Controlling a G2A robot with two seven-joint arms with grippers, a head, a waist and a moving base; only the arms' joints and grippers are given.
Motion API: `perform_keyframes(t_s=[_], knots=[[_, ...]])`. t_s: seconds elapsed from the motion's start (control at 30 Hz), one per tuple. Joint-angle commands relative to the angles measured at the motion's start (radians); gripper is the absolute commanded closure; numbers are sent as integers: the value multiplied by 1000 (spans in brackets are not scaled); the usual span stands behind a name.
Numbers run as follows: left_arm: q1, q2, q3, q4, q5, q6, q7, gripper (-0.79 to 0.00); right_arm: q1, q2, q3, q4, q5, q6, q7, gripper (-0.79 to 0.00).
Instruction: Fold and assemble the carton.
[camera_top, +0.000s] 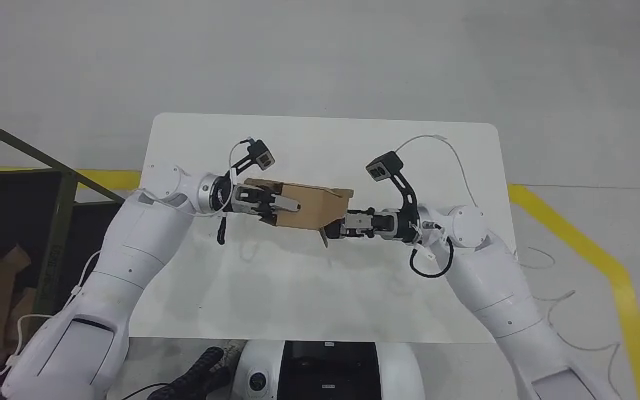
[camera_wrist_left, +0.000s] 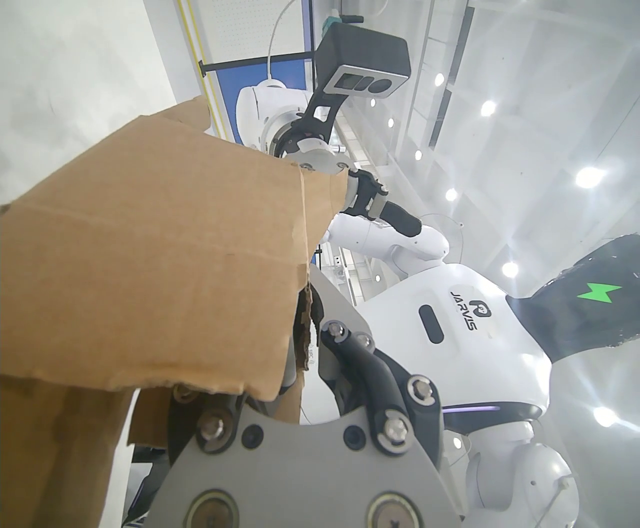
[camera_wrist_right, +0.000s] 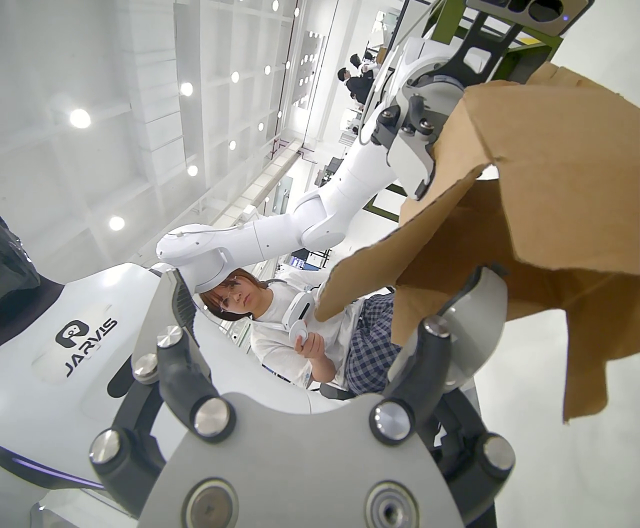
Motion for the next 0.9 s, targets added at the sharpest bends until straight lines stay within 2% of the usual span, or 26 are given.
perform_keyframes(t_s=[0.0,0.87], knots=[[0,-1,0,0,-2,2,-2,0,10,-3,-8,13,3,-7,-2,-785],[26,10,23,-31,-6,6,-6,0,54,5,53,56,-70,-24,-81,-785]])
